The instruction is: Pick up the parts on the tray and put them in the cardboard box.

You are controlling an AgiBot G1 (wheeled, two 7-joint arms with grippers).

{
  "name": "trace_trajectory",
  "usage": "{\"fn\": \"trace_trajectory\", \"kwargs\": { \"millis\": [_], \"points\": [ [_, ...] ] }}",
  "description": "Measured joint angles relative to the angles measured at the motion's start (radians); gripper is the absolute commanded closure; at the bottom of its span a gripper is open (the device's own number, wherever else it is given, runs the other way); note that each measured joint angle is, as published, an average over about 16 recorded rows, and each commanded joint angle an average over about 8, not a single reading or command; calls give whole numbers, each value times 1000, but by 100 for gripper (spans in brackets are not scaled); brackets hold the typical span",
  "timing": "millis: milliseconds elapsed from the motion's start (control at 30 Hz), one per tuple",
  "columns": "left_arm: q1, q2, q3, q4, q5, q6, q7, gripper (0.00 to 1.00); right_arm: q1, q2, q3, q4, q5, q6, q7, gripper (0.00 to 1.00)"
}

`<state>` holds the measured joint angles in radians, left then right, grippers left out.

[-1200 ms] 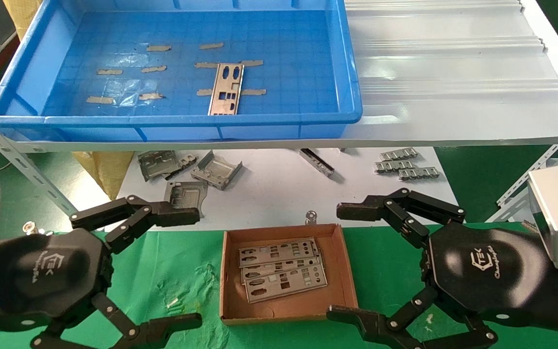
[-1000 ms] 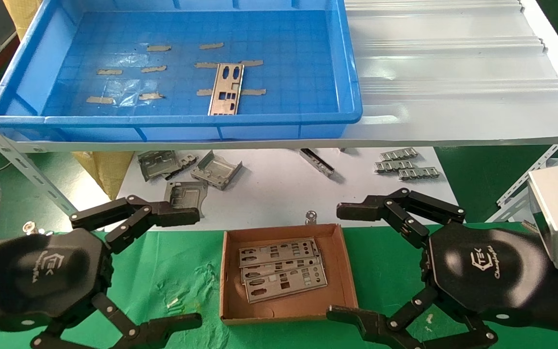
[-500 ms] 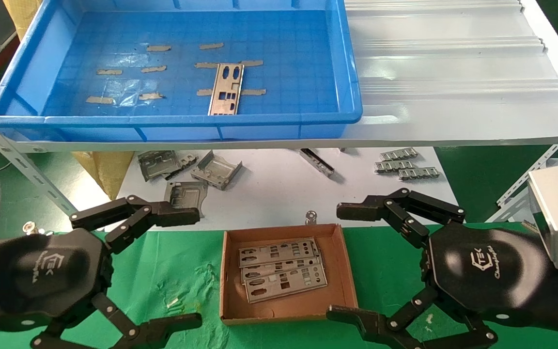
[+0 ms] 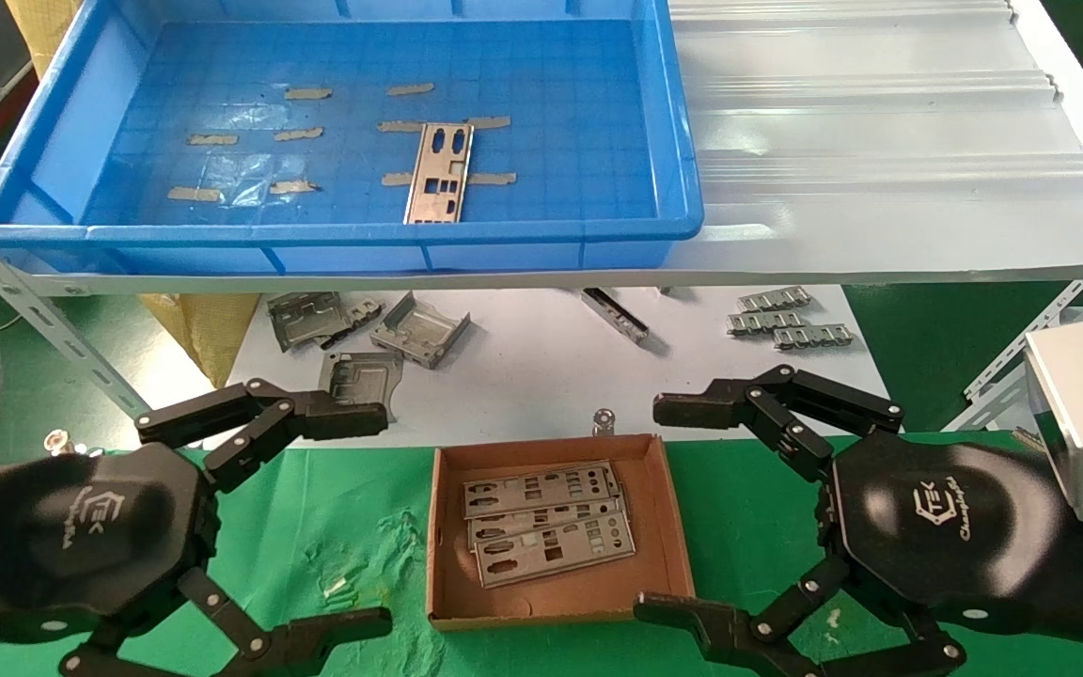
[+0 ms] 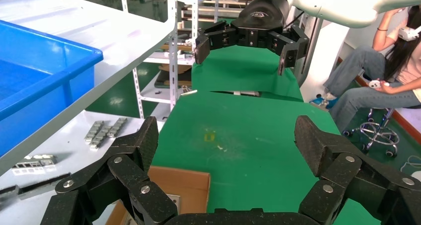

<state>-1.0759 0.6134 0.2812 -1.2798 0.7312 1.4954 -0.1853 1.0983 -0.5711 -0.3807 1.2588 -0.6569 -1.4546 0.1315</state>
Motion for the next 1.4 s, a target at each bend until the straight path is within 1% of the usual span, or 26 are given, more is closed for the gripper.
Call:
{"fn": "trace_trajectory", "kwargs": {
  "millis": [100, 133, 367, 400, 1400],
  "points": [
    [0, 0, 0, 0, 0, 0, 0, 0, 0, 0, 0, 0, 0, 0, 0, 0],
    [0, 0, 0, 0, 0, 0, 0, 0, 0, 0, 0, 0, 0, 0, 0, 8],
    [0, 0, 0, 0, 0, 0, 0, 0, 0, 0, 0, 0, 0, 0, 0, 95],
    [0, 0, 0, 0, 0, 0, 0, 0, 0, 0, 0, 0, 0, 0, 0, 100],
    [0, 0, 0, 0, 0, 0, 0, 0, 0, 0, 0, 0, 0, 0, 0, 100]
  ]
}}
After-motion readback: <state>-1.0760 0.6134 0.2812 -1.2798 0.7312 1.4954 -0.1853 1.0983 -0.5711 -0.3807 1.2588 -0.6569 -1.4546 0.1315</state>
